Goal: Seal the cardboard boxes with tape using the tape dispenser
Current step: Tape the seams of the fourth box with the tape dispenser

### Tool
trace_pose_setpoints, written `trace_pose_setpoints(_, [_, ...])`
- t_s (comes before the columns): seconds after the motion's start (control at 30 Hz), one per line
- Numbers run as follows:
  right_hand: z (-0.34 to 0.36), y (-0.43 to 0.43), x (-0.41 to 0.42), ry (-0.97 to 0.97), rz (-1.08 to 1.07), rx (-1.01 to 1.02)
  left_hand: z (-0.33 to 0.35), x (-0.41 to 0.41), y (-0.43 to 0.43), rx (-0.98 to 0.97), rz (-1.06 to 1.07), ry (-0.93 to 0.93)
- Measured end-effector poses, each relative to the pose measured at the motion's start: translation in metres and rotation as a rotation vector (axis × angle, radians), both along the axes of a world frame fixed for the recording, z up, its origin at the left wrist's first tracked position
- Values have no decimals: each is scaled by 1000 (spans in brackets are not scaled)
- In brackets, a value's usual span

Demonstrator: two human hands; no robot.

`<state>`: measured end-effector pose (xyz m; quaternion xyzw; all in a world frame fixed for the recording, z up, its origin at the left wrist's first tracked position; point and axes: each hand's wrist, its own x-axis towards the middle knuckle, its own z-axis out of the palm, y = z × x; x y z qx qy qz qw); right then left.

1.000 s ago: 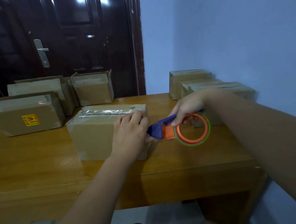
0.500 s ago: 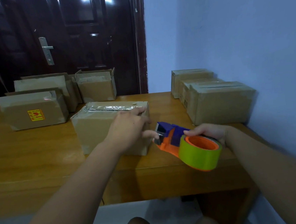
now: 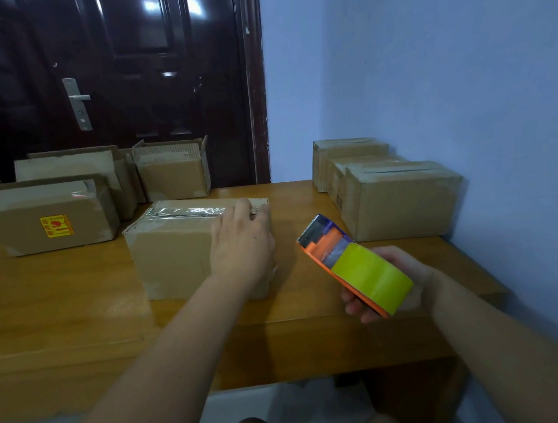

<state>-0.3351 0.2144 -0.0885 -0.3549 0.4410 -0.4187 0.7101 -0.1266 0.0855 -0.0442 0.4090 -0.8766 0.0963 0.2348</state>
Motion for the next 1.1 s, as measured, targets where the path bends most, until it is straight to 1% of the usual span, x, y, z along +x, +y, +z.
trace_pose_setpoints(0.1, [-1, 0, 3, -12, -41, -1, 0, -4, -2, 43, 55, -94])
trace_pose_setpoints(0.2, [1, -3, 7, -47, -70, -33, 1, -3, -6, 7, 31, -170])
trace_pose_setpoints(0.3, [5, -7, 15, -84, -135, -84, 4, 0, -7, -16, -37, -199])
trace_pose_setpoints(0.4, [8, -10, 21, -117, -221, -172, 10, 8, -13, 2, -169, -216])
trace_pose_setpoints(0.47, [12, -12, 24, -123, -253, -252, 13, 16, -16, 65, -284, -171])
trace_pose_setpoints(0.57, [18, -14, 26, -67, -298, -364, 19, 26, -18, 328, -380, 0])
trace_pose_setpoints(0.63, [23, -14, 27, -48, -344, -402, 22, 29, -21, 455, -410, 55])
trace_pose_setpoints(0.7, [26, -14, 26, -36, -395, -416, 23, 30, -26, 494, -428, 75])
trace_pose_setpoints(0.83, [31, -16, 25, 30, -466, -404, 26, 28, -18, 465, -403, 98])
trace_pose_setpoints(0.87, [32, -17, 24, 41, -477, -404, 26, 26, -12, 433, -387, 129])
trace_pose_setpoints(0.9, [33, -17, 25, 49, -485, -409, 26, 24, -5, 401, -377, 209])
trace_pose_setpoints(0.97, [37, -17, 25, 59, -505, -440, 28, 19, 11, 391, -382, 509])
trace_pose_setpoints(1.0, [40, -17, 25, 76, -510, -479, 31, 16, 19, 416, -393, 668])
trace_pose_setpoints(1.03, [43, -17, 27, 98, -522, -531, 35, 13, 26, 450, -401, 783])
trace_pose_setpoints(1.1, [48, -20, 31, 166, -596, -642, 41, 4, 39, 528, -404, 894])
